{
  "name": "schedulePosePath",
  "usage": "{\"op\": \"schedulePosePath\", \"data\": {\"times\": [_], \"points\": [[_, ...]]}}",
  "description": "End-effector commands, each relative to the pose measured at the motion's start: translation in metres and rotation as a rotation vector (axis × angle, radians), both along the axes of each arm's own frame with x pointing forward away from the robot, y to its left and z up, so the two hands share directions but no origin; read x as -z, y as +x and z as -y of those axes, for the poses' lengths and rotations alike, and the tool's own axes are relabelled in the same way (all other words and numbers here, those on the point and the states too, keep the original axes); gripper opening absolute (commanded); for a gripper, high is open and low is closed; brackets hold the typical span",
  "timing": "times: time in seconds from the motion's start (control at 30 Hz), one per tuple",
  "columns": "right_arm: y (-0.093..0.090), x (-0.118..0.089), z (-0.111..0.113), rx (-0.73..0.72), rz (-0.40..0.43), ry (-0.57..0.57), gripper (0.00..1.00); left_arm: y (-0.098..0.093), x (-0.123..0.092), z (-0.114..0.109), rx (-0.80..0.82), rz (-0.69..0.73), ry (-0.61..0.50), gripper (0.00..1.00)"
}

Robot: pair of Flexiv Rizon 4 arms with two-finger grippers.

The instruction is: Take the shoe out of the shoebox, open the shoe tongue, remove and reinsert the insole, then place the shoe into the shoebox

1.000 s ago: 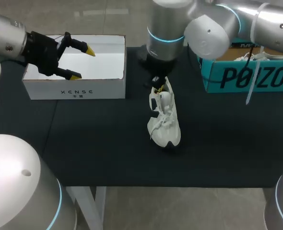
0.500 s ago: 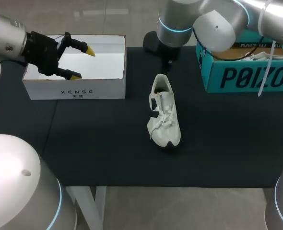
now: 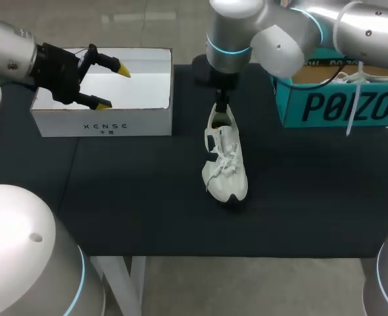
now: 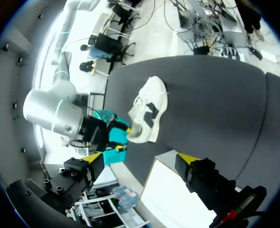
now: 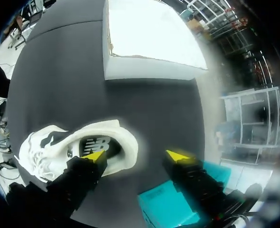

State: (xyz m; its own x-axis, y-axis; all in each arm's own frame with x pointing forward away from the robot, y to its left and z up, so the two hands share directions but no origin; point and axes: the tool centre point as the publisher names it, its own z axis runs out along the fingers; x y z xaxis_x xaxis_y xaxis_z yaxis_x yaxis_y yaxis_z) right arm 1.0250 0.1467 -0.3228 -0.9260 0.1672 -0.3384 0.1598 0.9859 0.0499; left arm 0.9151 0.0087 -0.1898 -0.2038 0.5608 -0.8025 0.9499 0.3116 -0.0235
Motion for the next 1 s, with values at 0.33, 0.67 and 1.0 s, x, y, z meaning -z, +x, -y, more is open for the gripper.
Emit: {"op": "schedulePosePath", "data": {"times": [0.33, 0.67, 1.0], "points": [[0.025, 0.063, -0.007, -0.102, -0.039, -0.068, 0.47, 0.0, 0.0, 0.0, 0.0, -0.001, 0.004, 1.0], [0.023, 0.082, 0.006, -0.063, -0.109, -0.115, 0.0, 0.0, 0.0, 0.0, 0.0, -0.001, 0.004, 1.0], [0.022, 0.013, 0.017, 0.095, -0.167, -0.069, 0.0, 0.0, 0.0, 0.0, 0.0, -0.001, 0.004, 1.0]]}}
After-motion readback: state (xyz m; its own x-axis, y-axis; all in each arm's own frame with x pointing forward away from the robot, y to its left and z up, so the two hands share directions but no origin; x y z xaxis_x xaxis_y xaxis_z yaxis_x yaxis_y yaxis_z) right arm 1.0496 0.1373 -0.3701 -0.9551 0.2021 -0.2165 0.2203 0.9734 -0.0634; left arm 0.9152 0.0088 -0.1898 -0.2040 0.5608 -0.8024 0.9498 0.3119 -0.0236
